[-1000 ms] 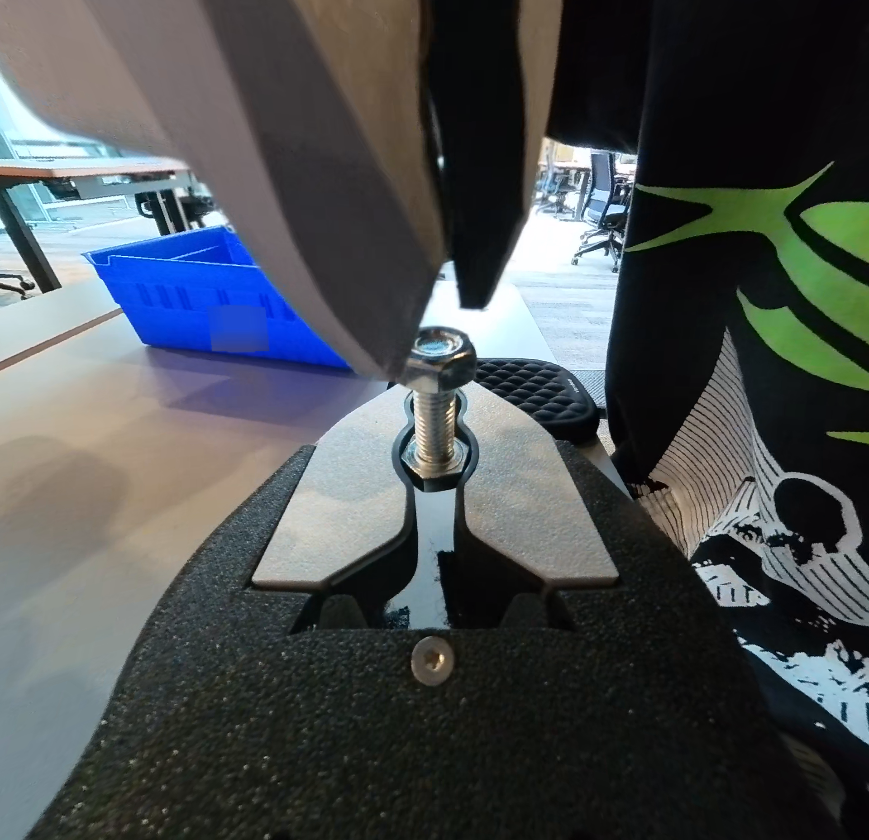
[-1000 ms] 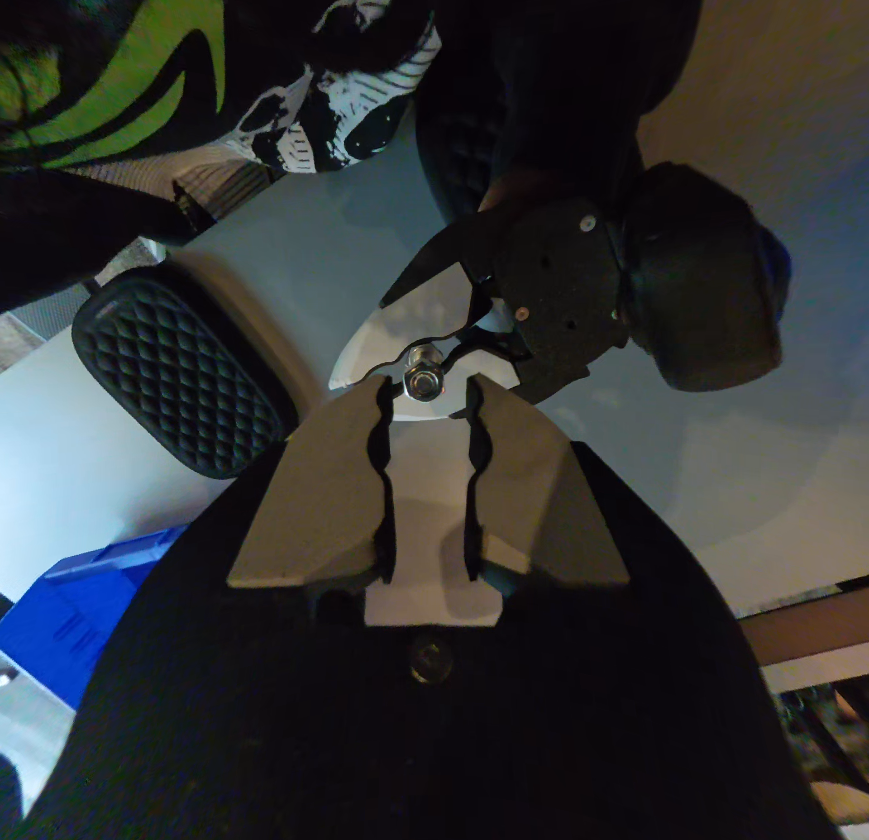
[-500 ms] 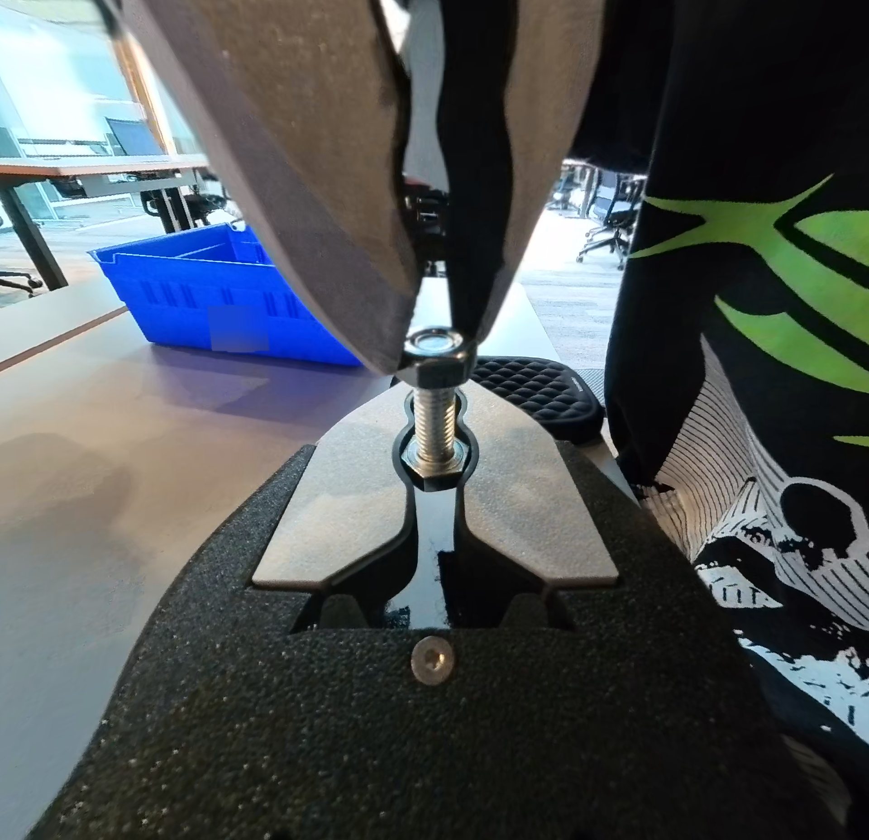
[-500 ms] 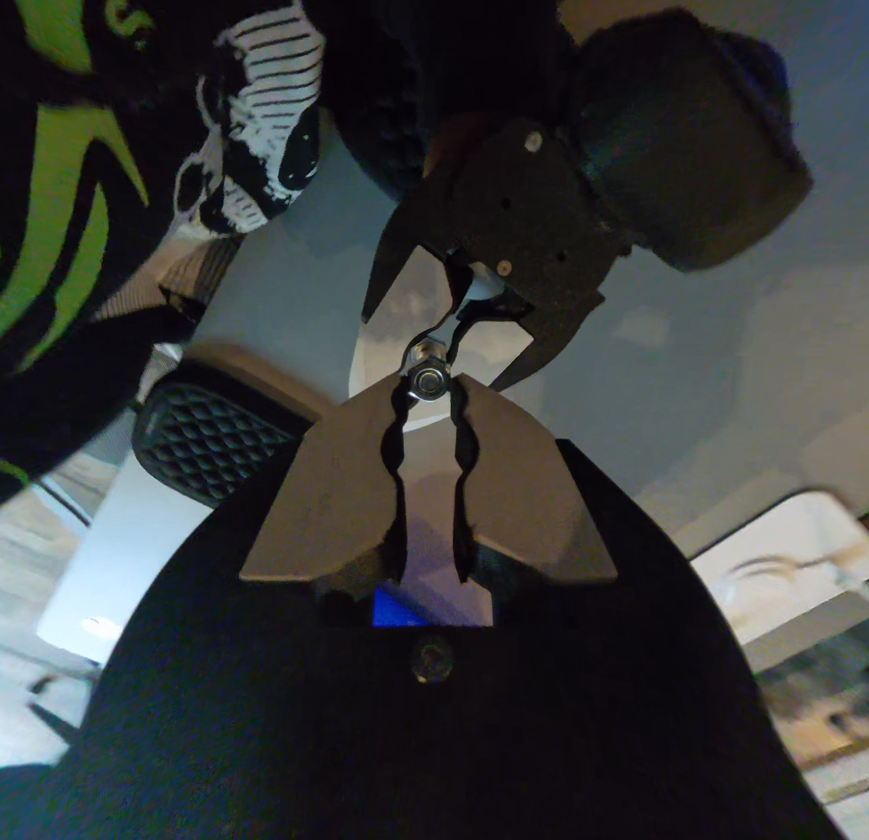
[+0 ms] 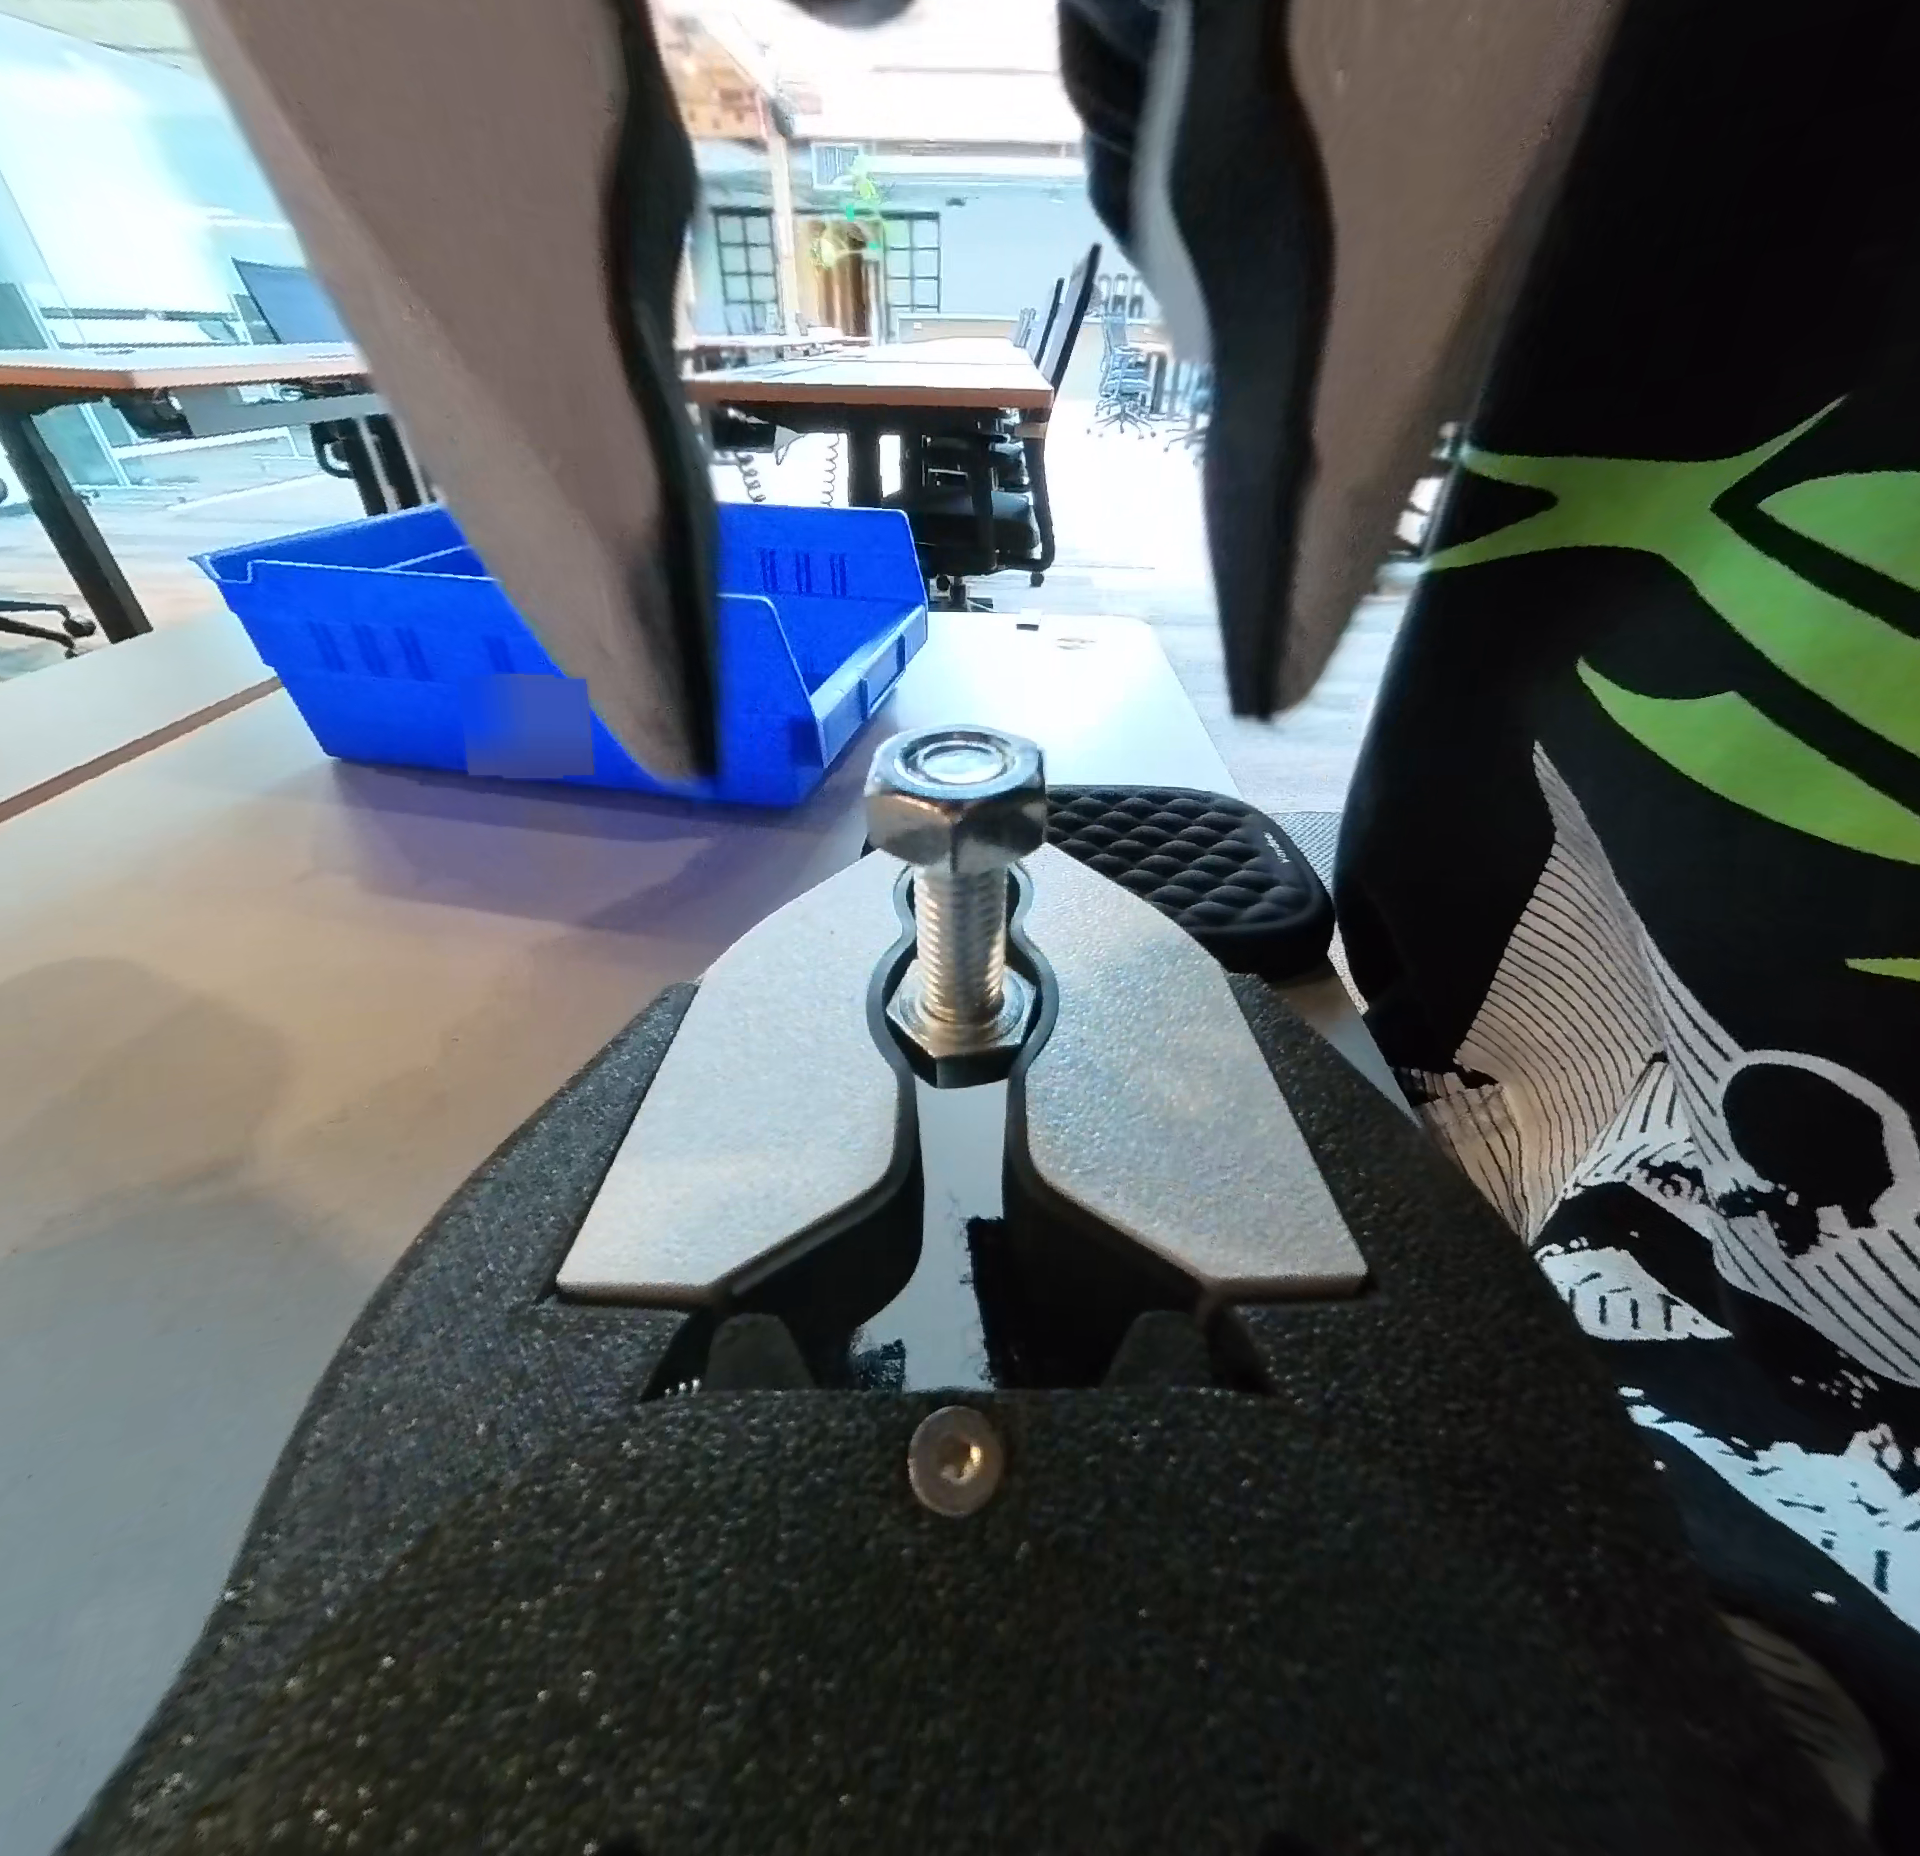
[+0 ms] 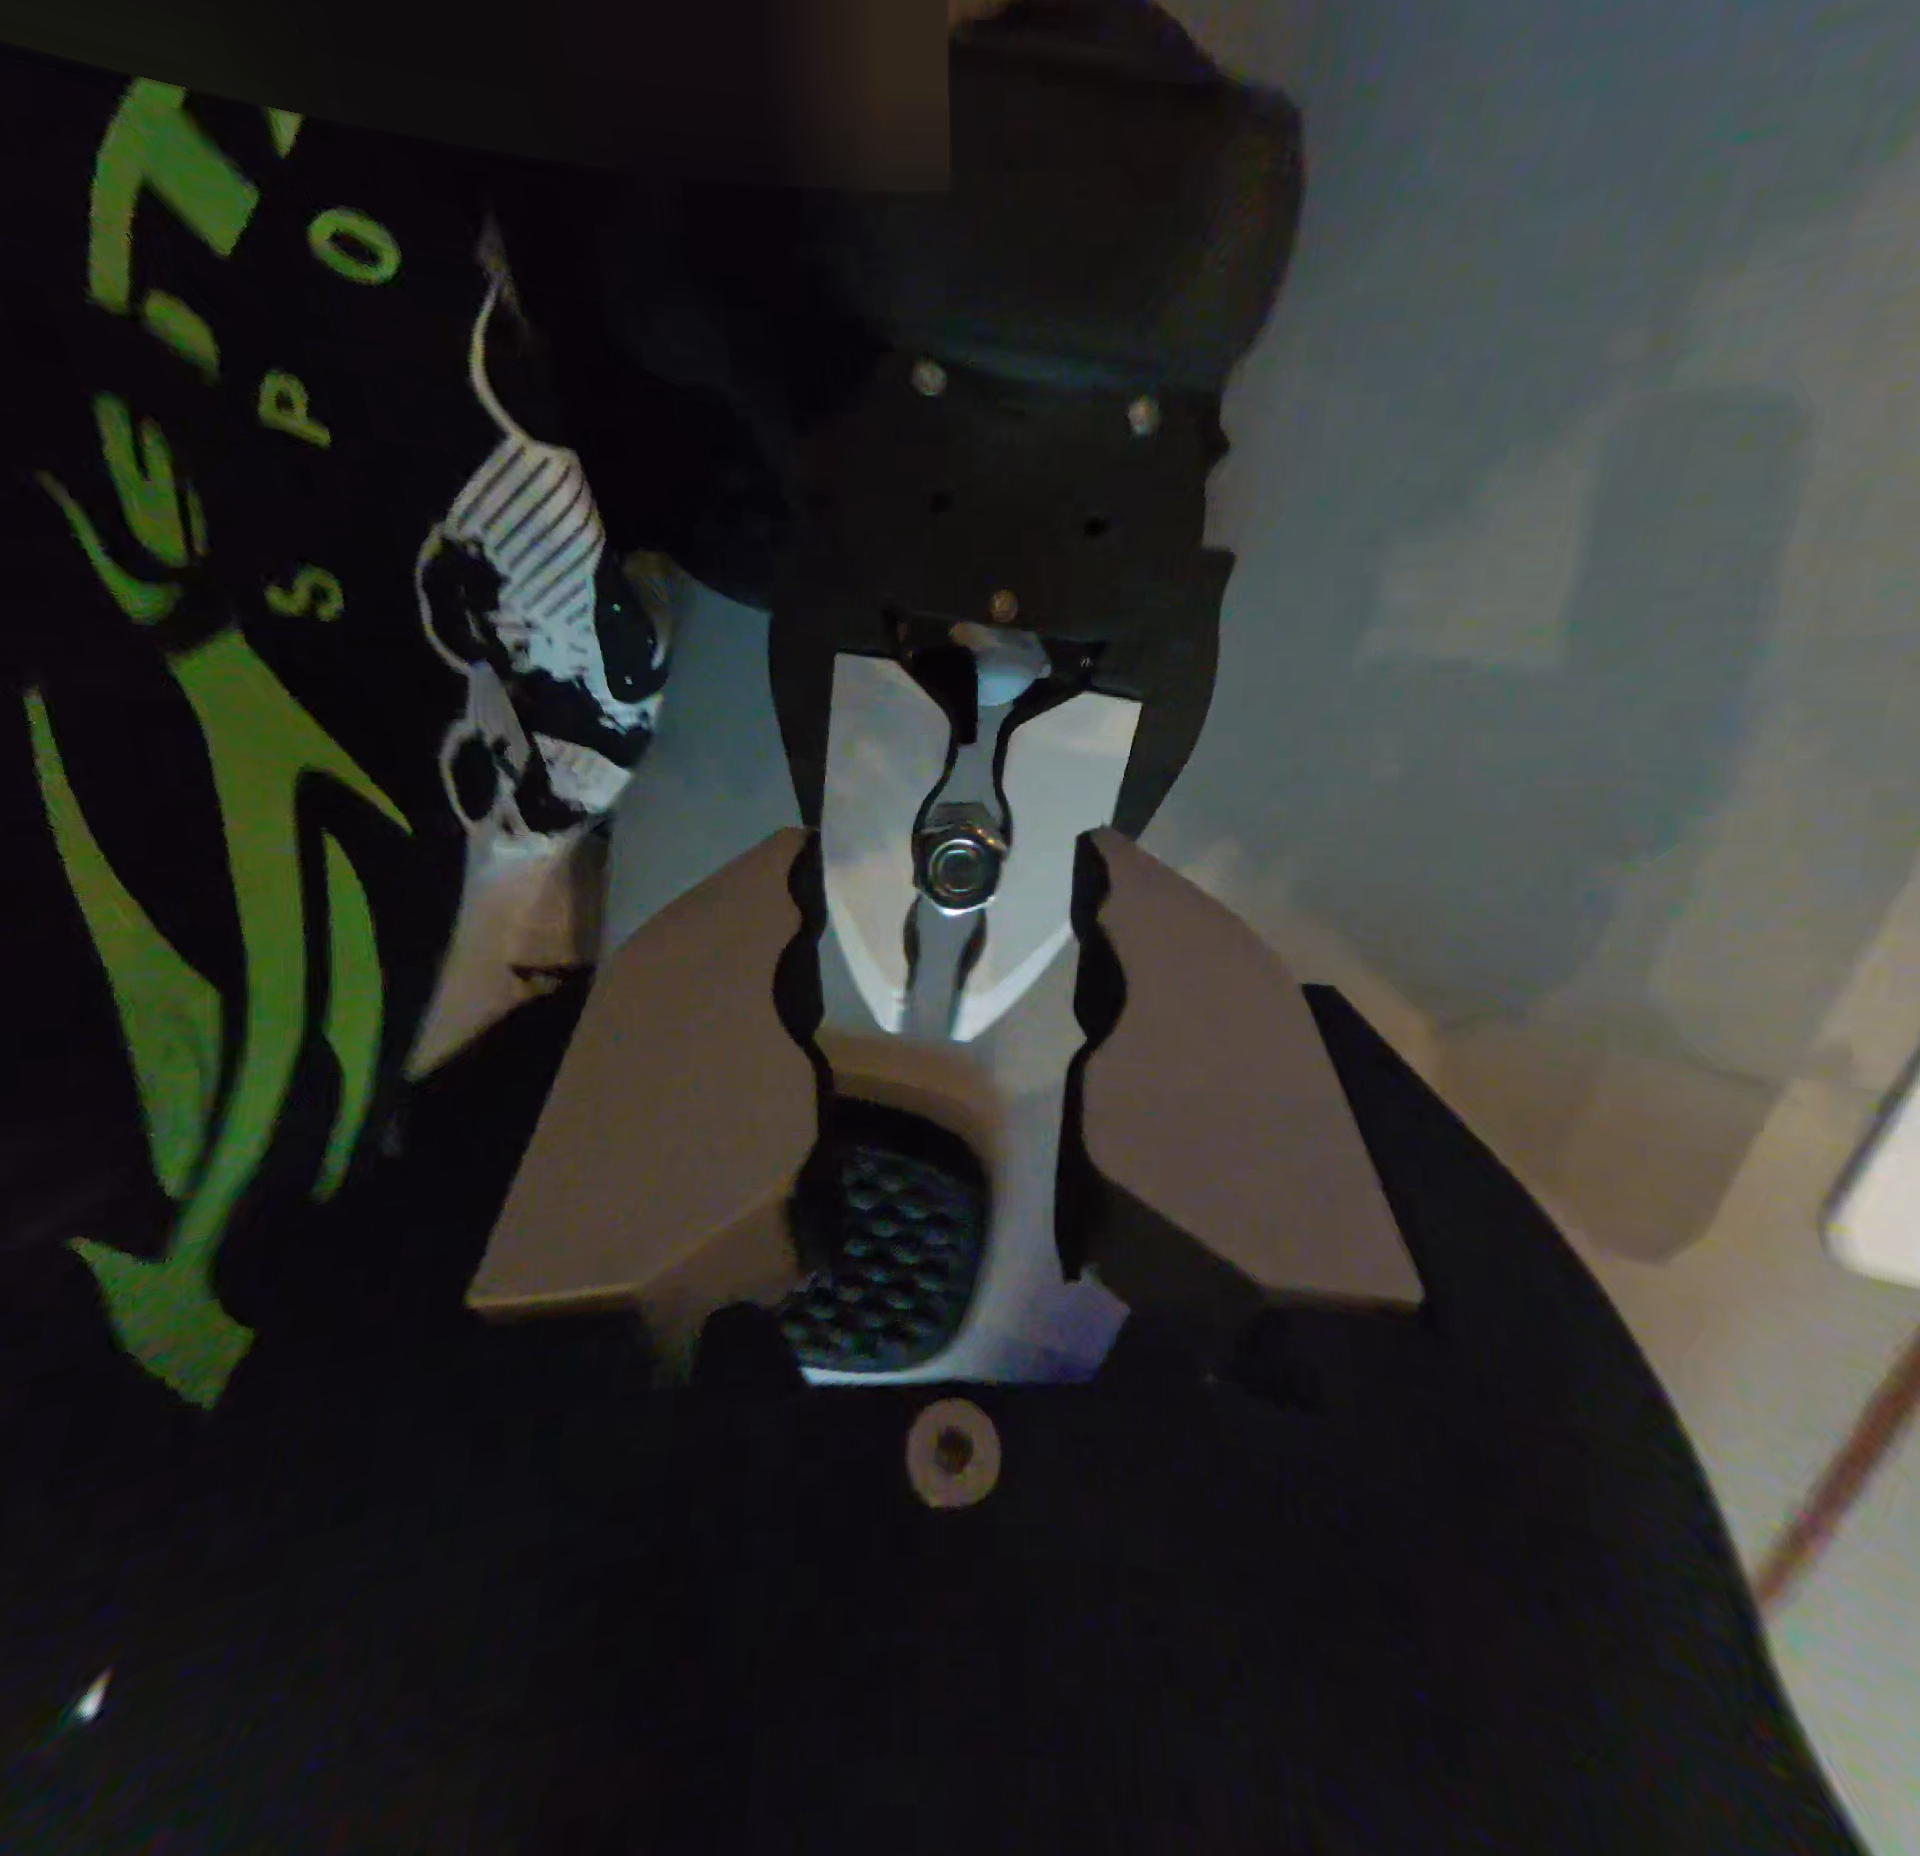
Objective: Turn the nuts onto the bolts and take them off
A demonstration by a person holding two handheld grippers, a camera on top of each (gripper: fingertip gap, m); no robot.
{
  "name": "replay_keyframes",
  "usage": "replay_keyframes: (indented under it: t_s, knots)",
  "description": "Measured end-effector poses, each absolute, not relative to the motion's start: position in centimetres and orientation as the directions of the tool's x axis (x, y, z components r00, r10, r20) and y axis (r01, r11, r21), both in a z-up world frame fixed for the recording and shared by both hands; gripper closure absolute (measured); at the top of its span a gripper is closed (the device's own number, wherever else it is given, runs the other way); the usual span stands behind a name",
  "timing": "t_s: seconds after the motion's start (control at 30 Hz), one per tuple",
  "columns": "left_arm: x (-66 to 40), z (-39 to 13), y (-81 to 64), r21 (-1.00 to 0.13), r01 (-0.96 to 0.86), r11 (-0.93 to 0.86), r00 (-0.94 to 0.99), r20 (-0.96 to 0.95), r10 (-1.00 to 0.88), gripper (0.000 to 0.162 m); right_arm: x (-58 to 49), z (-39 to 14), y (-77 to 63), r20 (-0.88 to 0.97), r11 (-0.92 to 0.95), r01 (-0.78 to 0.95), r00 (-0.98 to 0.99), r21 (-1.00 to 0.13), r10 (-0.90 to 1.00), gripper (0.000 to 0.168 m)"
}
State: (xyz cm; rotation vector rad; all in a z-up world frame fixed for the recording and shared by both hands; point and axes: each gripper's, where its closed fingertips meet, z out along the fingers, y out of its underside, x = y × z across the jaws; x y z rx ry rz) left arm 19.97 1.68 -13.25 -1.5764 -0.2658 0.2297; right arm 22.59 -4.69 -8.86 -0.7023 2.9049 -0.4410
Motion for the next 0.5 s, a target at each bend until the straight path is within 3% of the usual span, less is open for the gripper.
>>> replay_keyframes:
  t_s: [0.1, 0.2, 0.5]
  knots:
    - [20.0, -13.2, 1.6, -1.0, 0.027, -0.012, 0.951, 0.022, 0.308, 0.151, 22.2, -7.9, -5.0, 0.053, 0.687, -0.665, -0.729, -0.291, -0.683, 0.127]
    - [20.0, -13.2, 1.6, -1.0, 0.029, -0.011, 0.952, 0.025, 0.305, 0.151, 22.3, -8.0, -4.6, 0.099, 0.465, -0.861, -0.49, -0.205, -0.866, 0.123]
    - [20.0, -13.1, 1.6, -1.0, 0.029, 0.0, 0.953, 0.028, 0.3, 0.151, 22.3, -9.5, -4.4, -0.014, 0.214, -0.969, -0.214, -0.121, -0.977, 0.135]
